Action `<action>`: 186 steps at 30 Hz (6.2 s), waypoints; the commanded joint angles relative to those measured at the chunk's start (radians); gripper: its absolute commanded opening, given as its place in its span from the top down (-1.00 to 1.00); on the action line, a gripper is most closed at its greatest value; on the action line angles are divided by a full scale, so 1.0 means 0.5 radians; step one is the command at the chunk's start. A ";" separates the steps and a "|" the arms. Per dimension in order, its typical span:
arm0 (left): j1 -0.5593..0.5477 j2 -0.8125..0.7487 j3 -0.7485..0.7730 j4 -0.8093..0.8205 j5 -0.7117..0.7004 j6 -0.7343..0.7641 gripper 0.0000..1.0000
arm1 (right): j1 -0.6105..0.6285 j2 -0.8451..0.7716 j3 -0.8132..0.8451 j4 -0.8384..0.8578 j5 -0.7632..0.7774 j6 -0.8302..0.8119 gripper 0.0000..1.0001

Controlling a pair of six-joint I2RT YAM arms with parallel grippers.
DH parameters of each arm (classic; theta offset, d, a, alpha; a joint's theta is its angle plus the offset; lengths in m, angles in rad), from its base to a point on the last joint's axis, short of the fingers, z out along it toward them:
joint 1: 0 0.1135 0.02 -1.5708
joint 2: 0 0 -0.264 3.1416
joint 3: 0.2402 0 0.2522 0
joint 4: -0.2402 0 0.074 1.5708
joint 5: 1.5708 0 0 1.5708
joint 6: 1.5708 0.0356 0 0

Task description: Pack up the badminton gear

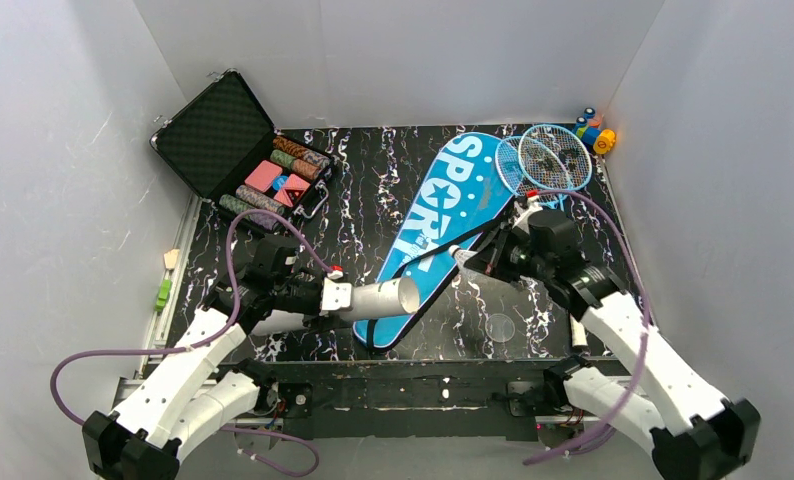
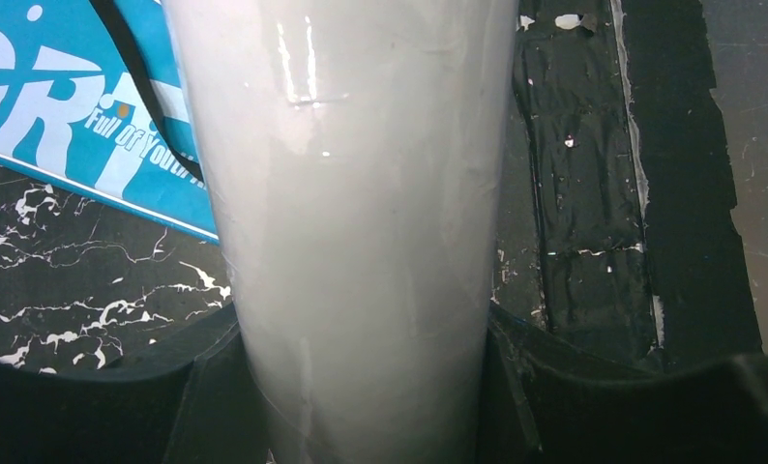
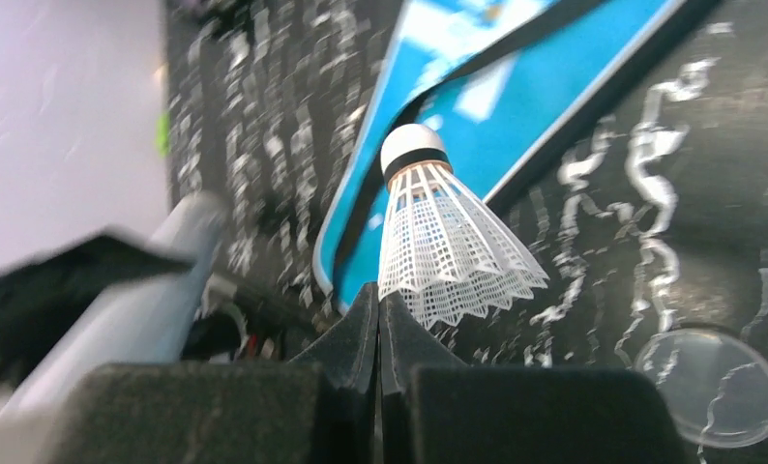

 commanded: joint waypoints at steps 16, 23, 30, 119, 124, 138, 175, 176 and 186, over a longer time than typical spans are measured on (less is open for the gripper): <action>-0.007 0.039 0.049 0.019 0.038 0.119 1.00 | 0.544 -0.142 0.774 -0.600 -0.964 -0.522 0.97; -0.007 0.030 0.044 0.022 0.058 0.119 1.00 | 0.744 0.043 0.868 -0.582 -0.848 -0.567 0.97; -0.007 0.017 0.072 0.022 0.084 0.099 1.00 | 0.768 0.180 0.930 -0.451 -0.752 -0.584 0.97; -0.007 -0.024 0.122 0.029 0.067 -0.067 1.00 | -1.059 0.674 -0.174 0.318 0.009 -0.317 -0.31; -0.007 -0.029 0.115 0.029 0.056 -0.064 1.00 | -1.060 0.657 -0.280 0.414 -0.094 -0.281 -0.02; -0.007 -0.016 0.095 0.038 0.029 -0.038 1.00 | -0.976 -0.021 -0.157 -0.063 -0.421 -0.199 0.97; -0.007 0.060 0.114 0.210 0.011 -0.073 1.00 | 0.878 0.369 1.019 -0.236 -0.250 -0.106 0.95; -0.007 0.060 0.114 0.205 0.007 -0.072 1.00 | 0.884 0.372 1.004 -0.195 -0.257 -0.088 0.86; -0.007 0.038 0.098 0.164 0.016 -0.045 1.00 | 0.886 0.138 0.946 -0.145 -0.165 -0.021 -0.14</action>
